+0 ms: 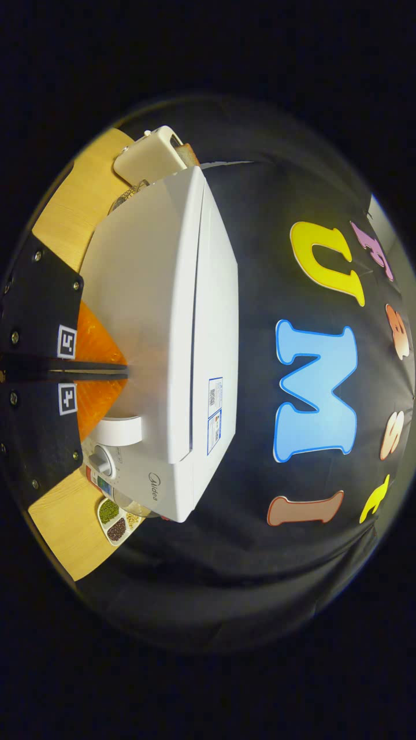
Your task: Open the microwave, put the food inside, and close the microwave door.
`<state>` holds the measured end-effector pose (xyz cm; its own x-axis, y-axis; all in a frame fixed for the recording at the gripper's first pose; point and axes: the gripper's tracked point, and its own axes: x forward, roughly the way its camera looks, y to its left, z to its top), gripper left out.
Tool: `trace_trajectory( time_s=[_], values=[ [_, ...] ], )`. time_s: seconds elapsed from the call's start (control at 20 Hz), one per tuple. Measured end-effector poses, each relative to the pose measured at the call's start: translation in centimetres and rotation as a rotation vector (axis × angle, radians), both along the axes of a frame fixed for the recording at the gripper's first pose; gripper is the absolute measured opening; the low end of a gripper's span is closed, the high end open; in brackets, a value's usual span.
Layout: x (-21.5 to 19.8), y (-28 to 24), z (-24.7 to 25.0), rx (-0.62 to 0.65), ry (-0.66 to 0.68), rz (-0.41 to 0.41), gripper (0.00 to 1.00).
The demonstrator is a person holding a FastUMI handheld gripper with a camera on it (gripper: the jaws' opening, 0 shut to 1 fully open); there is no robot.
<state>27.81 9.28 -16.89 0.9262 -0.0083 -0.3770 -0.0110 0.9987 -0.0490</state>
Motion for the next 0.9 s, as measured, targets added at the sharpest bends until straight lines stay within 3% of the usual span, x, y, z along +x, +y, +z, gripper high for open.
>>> trace_trajectory(
  time_s=[0.3,0.9],
  values=[
    [-3.1,1.6,3.2,-0.008,-0.045,0.046,0.02],
    [-18.9,0.2,14.1,0.043,-0.217,0.035,0.02]
  ],
)
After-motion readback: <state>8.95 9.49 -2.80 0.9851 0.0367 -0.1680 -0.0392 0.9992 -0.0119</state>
